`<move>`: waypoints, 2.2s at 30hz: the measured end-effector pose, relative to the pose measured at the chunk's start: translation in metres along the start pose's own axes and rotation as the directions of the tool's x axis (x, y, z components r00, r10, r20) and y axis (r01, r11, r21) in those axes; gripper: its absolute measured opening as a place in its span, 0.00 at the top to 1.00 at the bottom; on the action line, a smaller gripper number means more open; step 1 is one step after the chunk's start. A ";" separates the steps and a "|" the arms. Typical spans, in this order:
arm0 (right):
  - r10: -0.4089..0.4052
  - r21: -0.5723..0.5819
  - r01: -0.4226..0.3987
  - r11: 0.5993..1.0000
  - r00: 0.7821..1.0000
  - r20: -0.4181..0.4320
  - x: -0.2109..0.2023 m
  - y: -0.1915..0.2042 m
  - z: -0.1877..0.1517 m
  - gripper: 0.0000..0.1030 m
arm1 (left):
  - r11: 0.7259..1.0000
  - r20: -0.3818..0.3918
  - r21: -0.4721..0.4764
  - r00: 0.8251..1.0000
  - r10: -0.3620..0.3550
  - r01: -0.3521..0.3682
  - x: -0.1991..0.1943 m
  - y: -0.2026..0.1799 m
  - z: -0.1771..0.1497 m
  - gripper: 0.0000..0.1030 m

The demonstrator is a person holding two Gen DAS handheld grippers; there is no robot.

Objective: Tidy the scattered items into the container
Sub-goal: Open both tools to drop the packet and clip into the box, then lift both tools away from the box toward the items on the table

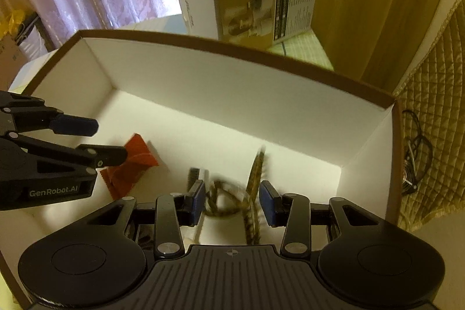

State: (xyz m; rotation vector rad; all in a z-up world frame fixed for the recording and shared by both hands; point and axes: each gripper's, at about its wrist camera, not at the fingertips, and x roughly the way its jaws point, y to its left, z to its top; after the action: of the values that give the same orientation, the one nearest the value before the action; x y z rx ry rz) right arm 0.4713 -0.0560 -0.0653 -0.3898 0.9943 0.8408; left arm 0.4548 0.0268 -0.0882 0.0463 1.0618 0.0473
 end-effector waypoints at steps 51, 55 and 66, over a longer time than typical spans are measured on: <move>0.086 -0.145 -0.046 0.988 0.955 0.285 -0.195 0.045 -0.103 0.02 | 0.987 0.272 -0.125 0.953 0.132 -0.101 -0.213 -0.074 -0.082 0.09; 0.091 -0.146 -0.048 0.988 0.948 0.306 -0.205 0.045 -0.110 0.02 | 0.986 0.279 -0.130 0.951 0.136 -0.103 -0.222 -0.082 -0.094 0.09; 0.119 -0.153 -0.074 0.985 0.942 0.313 -0.220 0.062 -0.141 0.02 | 0.986 0.301 -0.145 0.945 0.127 -0.086 -0.245 -0.078 -0.139 0.09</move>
State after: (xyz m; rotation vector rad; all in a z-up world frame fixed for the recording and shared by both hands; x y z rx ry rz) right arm 0.2816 -0.2033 0.0550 -0.3110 0.6573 1.0304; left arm 0.2158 -0.0642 0.0535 -0.0075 0.7394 0.2015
